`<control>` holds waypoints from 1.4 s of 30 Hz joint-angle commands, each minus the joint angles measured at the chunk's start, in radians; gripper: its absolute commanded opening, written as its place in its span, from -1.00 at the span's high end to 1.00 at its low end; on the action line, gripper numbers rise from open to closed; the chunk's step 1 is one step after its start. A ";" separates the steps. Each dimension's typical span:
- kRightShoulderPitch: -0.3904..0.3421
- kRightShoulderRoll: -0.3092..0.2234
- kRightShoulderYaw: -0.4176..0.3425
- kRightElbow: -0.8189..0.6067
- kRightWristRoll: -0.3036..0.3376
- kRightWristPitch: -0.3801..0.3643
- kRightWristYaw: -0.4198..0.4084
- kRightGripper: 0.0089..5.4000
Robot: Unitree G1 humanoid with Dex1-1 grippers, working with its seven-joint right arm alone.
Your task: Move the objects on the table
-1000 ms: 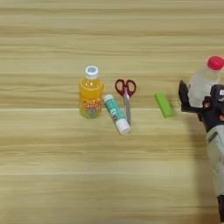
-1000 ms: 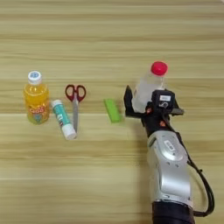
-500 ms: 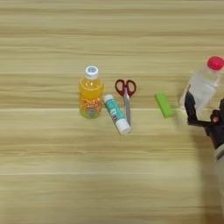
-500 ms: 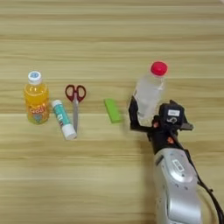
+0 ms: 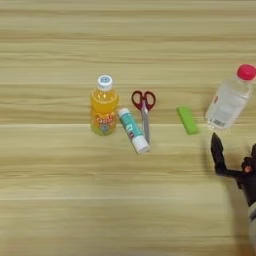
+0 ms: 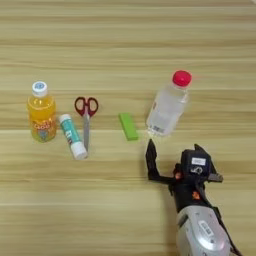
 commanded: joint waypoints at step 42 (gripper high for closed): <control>-0.209 -0.007 0.148 0.144 -0.027 0.157 0.021 -0.99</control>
